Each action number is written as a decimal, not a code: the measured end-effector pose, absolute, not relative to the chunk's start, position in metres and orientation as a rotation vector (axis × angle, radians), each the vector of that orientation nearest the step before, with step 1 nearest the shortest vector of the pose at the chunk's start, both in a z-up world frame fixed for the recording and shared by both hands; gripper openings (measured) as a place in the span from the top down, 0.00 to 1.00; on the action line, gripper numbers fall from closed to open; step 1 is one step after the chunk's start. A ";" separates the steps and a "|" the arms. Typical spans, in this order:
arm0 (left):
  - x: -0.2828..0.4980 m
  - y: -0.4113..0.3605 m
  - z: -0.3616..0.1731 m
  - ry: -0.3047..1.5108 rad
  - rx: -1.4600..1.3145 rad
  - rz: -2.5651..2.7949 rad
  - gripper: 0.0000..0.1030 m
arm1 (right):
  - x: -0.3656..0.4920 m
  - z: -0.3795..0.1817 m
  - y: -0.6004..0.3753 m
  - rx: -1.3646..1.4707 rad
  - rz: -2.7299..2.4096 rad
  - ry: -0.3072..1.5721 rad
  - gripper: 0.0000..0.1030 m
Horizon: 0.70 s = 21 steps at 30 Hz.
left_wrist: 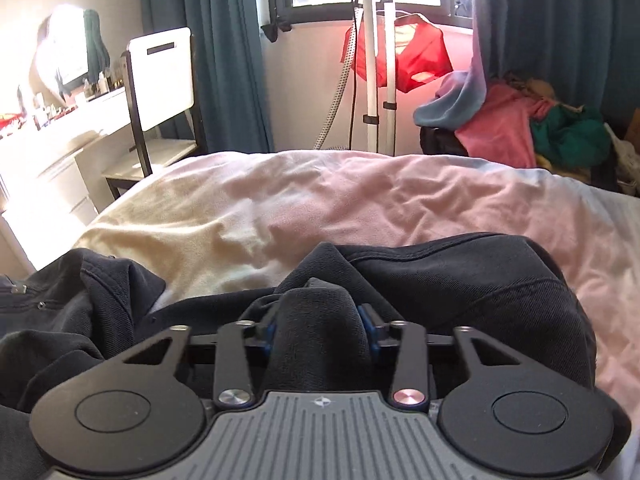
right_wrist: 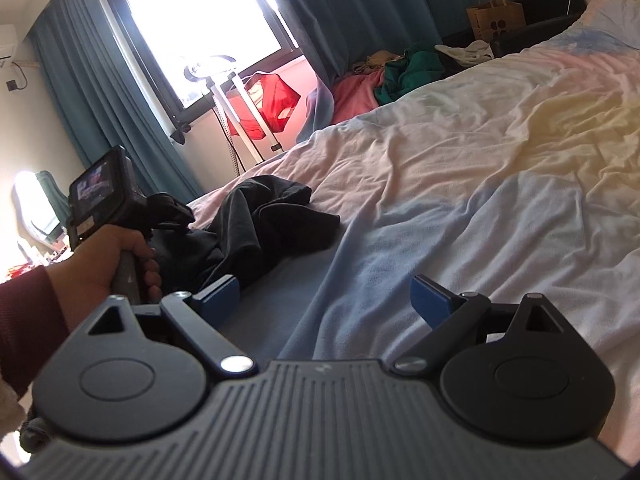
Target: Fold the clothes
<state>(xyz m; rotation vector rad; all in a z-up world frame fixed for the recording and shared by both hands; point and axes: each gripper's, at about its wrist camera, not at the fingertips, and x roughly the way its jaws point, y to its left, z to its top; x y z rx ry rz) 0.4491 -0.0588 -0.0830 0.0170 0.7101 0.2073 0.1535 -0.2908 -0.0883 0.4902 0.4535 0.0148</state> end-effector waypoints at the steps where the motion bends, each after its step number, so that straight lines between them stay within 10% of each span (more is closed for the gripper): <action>1: 0.438 -0.055 -0.077 0.684 0.014 0.176 0.75 | 0.156 -0.090 -0.290 0.485 0.015 0.456 0.09; 11: 0.233 -0.054 0.004 0.400 0.071 -0.255 0.82 | 0.129 -0.071 -0.283 0.451 -0.007 0.378 0.09; 18: 0.106 -0.033 -0.042 0.489 0.079 -0.365 0.83 | 0.105 -0.058 -0.290 0.557 0.097 0.379 0.09; 21: 0.086 -0.012 -0.068 0.553 0.001 -0.330 0.83 | 0.103 -0.067 -0.298 0.699 0.171 0.420 0.37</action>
